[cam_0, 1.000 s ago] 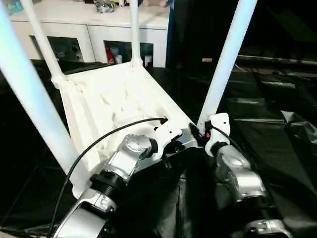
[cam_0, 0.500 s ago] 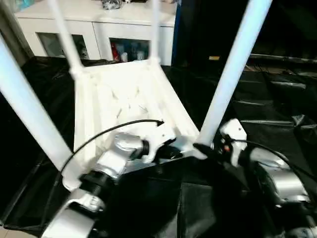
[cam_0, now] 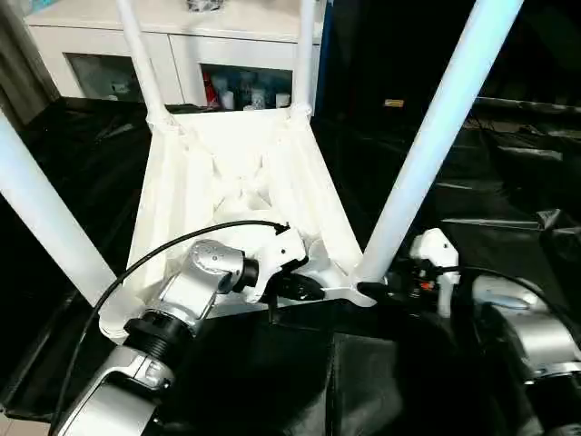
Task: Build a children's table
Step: Rotate leg to tighten
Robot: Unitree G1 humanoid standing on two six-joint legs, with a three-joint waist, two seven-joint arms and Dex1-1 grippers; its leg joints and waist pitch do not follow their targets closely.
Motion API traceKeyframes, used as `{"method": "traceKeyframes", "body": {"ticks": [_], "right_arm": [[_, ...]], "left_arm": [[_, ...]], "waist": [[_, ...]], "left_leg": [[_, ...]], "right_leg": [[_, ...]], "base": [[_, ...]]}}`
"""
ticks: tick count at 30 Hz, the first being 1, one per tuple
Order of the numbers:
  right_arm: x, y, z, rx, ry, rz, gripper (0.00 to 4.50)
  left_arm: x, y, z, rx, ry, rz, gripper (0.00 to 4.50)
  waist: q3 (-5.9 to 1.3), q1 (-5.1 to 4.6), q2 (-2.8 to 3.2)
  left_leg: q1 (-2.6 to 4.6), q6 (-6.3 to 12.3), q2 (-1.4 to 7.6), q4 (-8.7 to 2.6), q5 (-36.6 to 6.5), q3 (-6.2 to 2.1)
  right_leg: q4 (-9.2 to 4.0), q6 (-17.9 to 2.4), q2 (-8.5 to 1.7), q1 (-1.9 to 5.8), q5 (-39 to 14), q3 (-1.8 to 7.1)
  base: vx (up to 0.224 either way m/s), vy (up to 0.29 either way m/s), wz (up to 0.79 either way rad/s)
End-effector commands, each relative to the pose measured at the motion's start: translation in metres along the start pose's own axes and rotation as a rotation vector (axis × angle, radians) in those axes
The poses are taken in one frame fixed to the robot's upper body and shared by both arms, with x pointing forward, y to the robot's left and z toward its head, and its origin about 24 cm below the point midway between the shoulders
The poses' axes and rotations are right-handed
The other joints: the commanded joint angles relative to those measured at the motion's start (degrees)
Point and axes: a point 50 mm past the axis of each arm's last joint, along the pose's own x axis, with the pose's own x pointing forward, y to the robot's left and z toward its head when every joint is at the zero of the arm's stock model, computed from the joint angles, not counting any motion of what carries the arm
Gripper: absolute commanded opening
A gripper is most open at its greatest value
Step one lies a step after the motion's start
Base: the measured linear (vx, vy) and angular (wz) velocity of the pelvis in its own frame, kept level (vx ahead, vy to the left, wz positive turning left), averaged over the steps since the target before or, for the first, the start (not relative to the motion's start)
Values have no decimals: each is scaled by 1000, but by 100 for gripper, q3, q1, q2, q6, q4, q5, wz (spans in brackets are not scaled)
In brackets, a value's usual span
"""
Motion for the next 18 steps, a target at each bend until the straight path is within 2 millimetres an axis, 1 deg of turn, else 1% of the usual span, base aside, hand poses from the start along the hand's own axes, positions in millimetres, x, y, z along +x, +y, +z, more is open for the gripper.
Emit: {"method": "traceKeyframes", "body": {"ticks": [1, 2, 3, 4, 7, 9, 12, 14, 16, 17, 18], "right_arm": [[1, -2, 2, 12, -12, -1, 263], [2, -2, 2, 14, -14, 0, 254], [2, -2, 3, 19, -19, 6, 251], [2, -2, 3, 19, -19, 6, 251], [2, -2, 3, 29, -20, 16, 216], [2, -1, 1, 33, -15, 25, 210], [2, 2, -2, 45, -4, 26, 206], [2, 3, -4, 49, 0, 23, 206], [5, 2, -10, 74, 9, -51, 205], [7, 1, -12, 84, 12, -87, 205], [15, -2, -20, 134, 12, -231, 204]], "left_arm": [[7, -9, -17, -70, 16, -52, 0], [7, -9, -17, -70, 15, -52, 0], [6, -10, -17, -71, 15, -54, 0], [6, -10, -17, -71, 15, -54, 0], [6, -10, -18, -72, 18, -55, 0], [6, -11, -18, -73, 20, -53, 0], [6, -10, -19, -74, 25, -35, 0], [6, -9, -19, -74, 27, -26, 0], [9, -5, -19, -74, 33, 38, 0], [11, -3, -19, -74, 35, 62, 0], [17, 0, -17, -83, 38, 132, 0]], "waist": [[-167, -26, -104], [-167, -26, -104], [-171, -20, -114], [-168, -21, -112], [-172, -18, -113], [-168, -19, -120], [-172, -18, -109], [-173, -20, -116], [-166, -15, -117], [-146, -27, -115], [-137, -33, -110]], "left_leg": [[-8, 546, 120, -309, -972, -14], [-8, 546, 120, -309, -972, -14], [-11, 554, 120, -306, -931, -17], [-12, 556, 120, -307, -931, -16], [-10, 577, 115, -296, -888, -12], [-10, 580, 115, -296, -893, -11], [-5, 579, 114, -294, -874, -13], [-10, 581, 110, -290, -858, -11], [-14, 573, 109, -291, -840, -13], [-5, 532, 112, -310, -964, -10], [-5, 423, 110, -329, -1134, -20]], "right_leg": [[-385, -1476, -151, 177, -382, 101], [-385, -1476, -151, 177, -382, 101], [-374, -1469, -155, 187, -349, 101], [-376, -1469, -154, 187, -348, 101], [-370, -1471, -154, 188, -319, 103], [-371, -1467, -151, 187, -332, 101], [-364, -1468, -151, 190, -316, 101], [-362, -1466, -146, 194, -296, 101], [-366, -1449, -149, 191, -319, 101], [-396, -1414, -144, 168, -535, 97], [-427, -1334, -154, 161, -897, 97]], "base": [[0, 0, 0], [0, 0, 0], [0, 0, 0], [0, 0, 0], [0, 0, 0], [0, 0, 0], [0, 0, 0], [0, 0, 0], [0, 0, 0], [0, 0, 0], [0, 0, 0]]}}
